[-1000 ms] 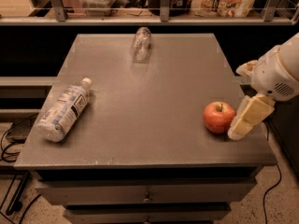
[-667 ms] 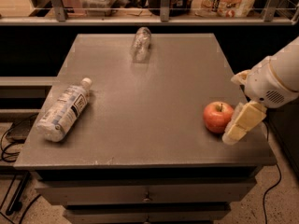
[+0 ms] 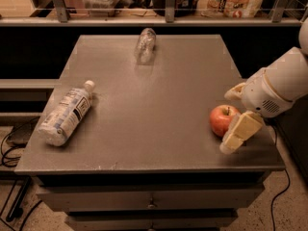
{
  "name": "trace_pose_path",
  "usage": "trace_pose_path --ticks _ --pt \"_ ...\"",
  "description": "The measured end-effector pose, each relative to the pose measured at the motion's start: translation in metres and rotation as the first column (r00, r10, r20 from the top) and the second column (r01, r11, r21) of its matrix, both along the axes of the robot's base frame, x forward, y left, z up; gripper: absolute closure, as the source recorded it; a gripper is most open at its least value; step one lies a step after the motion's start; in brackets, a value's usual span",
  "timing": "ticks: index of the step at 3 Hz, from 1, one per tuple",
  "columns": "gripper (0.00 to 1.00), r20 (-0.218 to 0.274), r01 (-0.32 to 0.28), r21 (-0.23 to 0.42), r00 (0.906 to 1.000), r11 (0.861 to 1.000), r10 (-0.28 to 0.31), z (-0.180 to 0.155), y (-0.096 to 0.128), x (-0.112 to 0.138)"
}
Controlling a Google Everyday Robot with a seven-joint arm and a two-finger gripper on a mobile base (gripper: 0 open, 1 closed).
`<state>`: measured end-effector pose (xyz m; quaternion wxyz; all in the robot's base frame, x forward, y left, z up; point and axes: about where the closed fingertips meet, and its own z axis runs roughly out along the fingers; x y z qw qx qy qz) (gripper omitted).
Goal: Move apple near water bottle
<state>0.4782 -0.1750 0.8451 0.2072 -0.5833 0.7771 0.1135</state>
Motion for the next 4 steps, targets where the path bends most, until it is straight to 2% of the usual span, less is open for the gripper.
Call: trace_pose_path --ticks 1,2,3,4 --pt "0.39 0.002 0.005 0.010 1.0000 1.000 -0.005 0.003 0.001 0.004" --pt "0.70 0.032 0.004 0.007 0.9995 1.000 -0.004 0.018 0.003 0.015" --pt "0.93 0.091 -0.016 0.006 0.9958 1.000 0.015 0.047 0.012 0.033" --pt "1.00 0.100 -0.018 0.007 0.9948 1.000 0.017 0.051 0.014 0.035"
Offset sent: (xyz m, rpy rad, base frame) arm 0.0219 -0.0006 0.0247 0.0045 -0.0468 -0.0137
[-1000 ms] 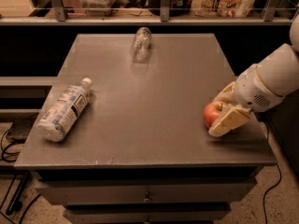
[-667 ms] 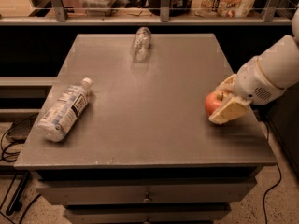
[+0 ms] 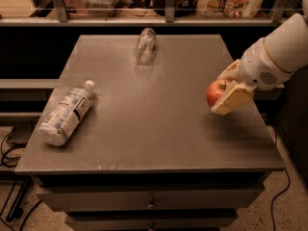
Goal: Move apple near water bottle
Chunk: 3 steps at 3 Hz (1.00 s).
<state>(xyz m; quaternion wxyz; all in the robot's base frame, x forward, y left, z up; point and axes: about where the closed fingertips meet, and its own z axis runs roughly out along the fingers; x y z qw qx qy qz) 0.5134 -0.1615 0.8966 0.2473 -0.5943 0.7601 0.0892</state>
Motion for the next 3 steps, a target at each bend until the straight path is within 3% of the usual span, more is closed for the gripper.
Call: trace_pose_path --ticks 1,2,3 --pt "1.00 0.000 0.000 0.000 1.0000 1.000 0.000 0.000 0.000 0.000" --pt "1.00 0.011 0.010 0.066 0.9999 0.998 -0.010 -0.007 0.019 0.012" --pt "1.00 0.073 -0.017 0.197 0.9973 0.980 0.002 -0.012 0.082 0.052"
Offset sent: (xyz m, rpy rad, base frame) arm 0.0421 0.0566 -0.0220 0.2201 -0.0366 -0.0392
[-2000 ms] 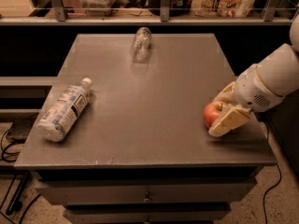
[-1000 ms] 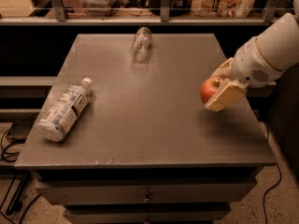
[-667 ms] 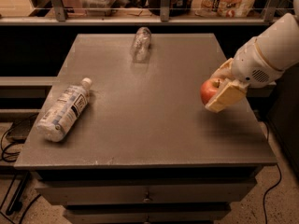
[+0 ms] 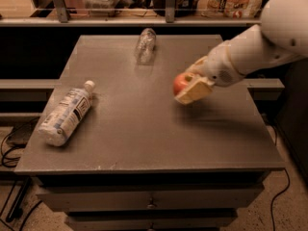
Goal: Move apple near water bottle
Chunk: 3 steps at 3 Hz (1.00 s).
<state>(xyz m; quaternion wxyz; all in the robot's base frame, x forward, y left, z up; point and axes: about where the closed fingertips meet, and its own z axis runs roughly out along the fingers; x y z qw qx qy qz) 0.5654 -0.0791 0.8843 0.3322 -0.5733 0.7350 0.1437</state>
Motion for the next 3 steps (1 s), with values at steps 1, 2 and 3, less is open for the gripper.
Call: trace_pose_path --ticks 1,2,3 --pt "1.00 0.050 -0.012 0.077 0.9987 0.997 0.008 0.000 0.037 0.027" --pt "1.00 0.119 -0.009 0.105 0.9929 0.994 -0.004 0.017 0.054 0.056" --pt "1.00 0.167 -0.007 0.119 0.9859 0.993 -0.013 0.030 0.065 0.086"
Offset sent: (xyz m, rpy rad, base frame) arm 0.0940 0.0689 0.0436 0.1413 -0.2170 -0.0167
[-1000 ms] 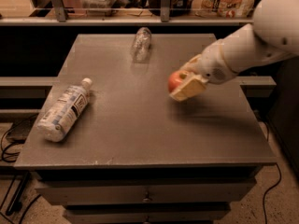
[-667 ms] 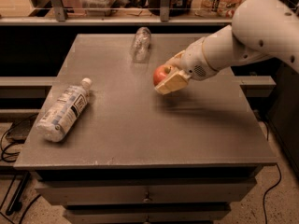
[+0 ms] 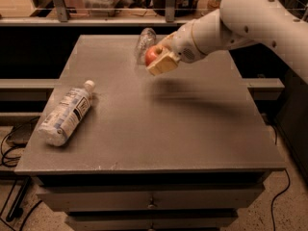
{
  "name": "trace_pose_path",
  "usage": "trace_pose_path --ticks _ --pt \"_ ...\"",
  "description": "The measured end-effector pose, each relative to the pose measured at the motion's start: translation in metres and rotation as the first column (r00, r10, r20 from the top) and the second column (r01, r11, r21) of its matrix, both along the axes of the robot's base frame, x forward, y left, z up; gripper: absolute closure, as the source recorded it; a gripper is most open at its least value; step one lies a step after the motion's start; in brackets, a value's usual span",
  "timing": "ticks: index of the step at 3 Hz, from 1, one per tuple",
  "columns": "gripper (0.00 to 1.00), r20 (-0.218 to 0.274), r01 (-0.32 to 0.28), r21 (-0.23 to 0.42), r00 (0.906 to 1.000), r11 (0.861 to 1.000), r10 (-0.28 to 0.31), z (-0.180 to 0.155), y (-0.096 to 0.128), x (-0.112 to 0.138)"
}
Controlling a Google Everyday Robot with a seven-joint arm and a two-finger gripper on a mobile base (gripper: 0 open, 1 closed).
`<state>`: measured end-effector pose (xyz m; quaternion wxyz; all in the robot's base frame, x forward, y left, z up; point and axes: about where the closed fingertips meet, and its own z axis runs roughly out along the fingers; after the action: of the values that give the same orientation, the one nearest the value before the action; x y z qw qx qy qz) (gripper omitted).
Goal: Move apple near water bottle
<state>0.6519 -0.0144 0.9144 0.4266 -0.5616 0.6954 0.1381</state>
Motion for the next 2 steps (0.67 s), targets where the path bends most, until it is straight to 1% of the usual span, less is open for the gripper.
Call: trace_pose_path --ticks 1,2 --pt "1.00 0.018 0.010 0.014 0.9998 1.000 -0.010 0.003 0.002 0.031" --pt "1.00 0.005 0.037 0.017 0.9993 0.999 -0.037 -0.010 -0.011 0.064"
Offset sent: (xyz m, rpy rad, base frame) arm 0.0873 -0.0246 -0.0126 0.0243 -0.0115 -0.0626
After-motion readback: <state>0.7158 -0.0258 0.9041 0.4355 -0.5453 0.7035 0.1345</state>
